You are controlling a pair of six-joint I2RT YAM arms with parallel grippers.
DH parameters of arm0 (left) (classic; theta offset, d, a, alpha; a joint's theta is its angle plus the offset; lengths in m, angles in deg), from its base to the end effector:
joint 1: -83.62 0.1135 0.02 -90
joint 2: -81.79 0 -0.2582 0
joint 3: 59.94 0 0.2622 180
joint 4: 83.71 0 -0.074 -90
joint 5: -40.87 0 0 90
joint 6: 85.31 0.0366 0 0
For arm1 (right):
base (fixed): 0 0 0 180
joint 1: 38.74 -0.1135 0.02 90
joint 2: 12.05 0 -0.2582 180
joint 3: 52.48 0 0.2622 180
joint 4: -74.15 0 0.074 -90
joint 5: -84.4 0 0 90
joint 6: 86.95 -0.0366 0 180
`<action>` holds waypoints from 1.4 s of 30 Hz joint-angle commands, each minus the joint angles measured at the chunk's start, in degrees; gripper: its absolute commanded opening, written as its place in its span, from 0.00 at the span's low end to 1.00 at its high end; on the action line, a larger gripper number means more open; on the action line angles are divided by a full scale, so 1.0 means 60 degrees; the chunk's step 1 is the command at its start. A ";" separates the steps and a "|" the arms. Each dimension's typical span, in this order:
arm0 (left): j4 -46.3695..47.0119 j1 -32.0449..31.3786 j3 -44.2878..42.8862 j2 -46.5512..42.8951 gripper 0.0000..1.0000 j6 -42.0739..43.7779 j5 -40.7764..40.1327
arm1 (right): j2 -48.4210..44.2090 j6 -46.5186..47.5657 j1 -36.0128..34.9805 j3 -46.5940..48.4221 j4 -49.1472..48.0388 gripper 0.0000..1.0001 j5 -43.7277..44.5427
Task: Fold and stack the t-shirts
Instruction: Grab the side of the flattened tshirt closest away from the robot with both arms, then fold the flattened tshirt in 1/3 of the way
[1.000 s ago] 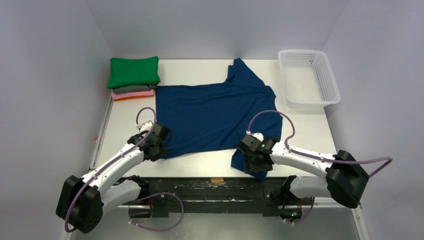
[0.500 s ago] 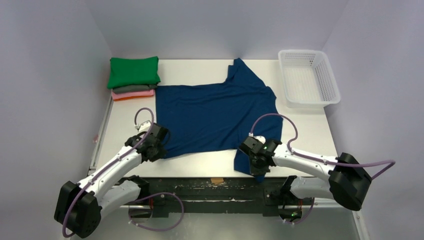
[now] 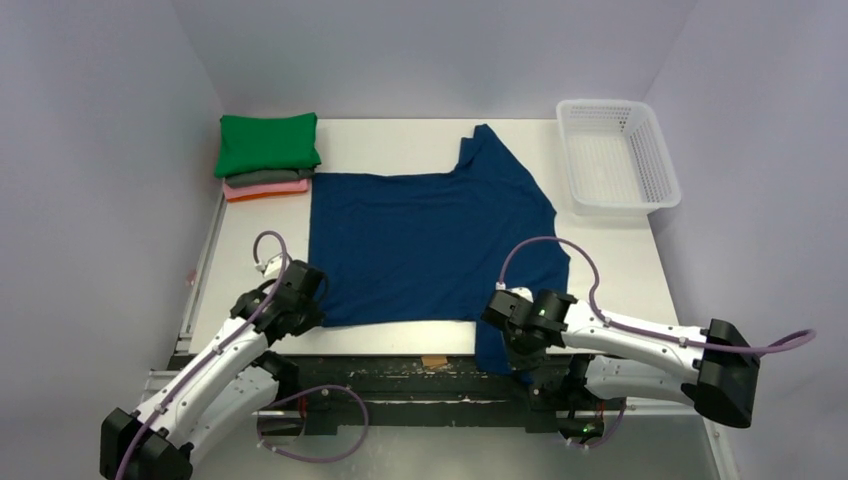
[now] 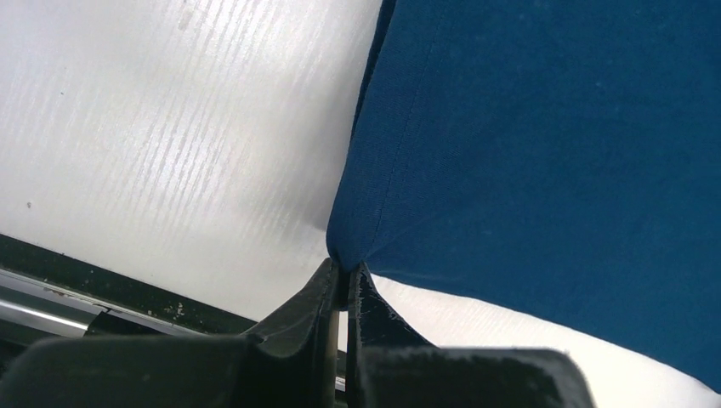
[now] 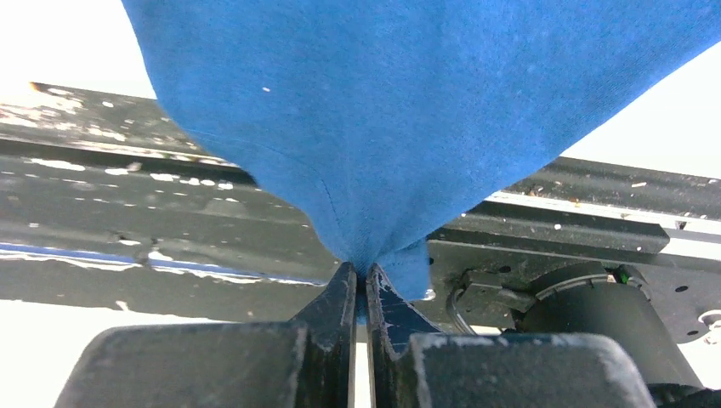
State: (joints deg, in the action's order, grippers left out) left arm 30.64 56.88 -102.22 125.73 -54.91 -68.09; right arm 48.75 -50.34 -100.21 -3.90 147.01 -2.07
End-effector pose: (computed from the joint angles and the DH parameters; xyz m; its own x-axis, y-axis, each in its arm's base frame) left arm 0.1287 -0.0515 0.1849 -0.6874 -0.5671 -0.4537 -0.5520 0.8140 -0.1810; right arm 0.0783 0.1393 0.1733 -0.9857 -0.1356 -0.1004 -0.1395 0.9897 0.0323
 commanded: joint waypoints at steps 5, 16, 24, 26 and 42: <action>0.0745 0.0048 -0.0213 0.0043 0.00 0.0200 0.0658 | -0.0059 -0.0196 0.0097 0.2180 0.0534 0.00 0.2429; 0.1874 0.1252 -0.1492 0.2136 0.00 0.1020 0.1328 | 0.0862 0.2270 0.2673 0.4020 -0.1279 0.00 0.3415; 0.1860 0.1917 -0.2367 0.2981 0.00 0.1329 0.1128 | 0.2053 0.3451 0.4286 0.5290 -0.2526 0.00 0.2876; 0.1873 0.2177 -0.2507 0.3117 0.00 0.1416 0.1095 | 0.2437 0.3652 0.4643 0.5617 -0.2683 0.00 0.2800; 0.2237 0.3410 -0.4447 0.6293 0.00 0.2130 0.1262 | 0.5854 0.5510 0.6500 0.8230 -0.3753 0.00 0.1974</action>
State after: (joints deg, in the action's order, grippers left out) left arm 42.27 76.09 -124.73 159.52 -44.24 -60.63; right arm 80.81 -21.68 -63.01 40.34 127.84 10.73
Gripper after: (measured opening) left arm 0.027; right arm 0.010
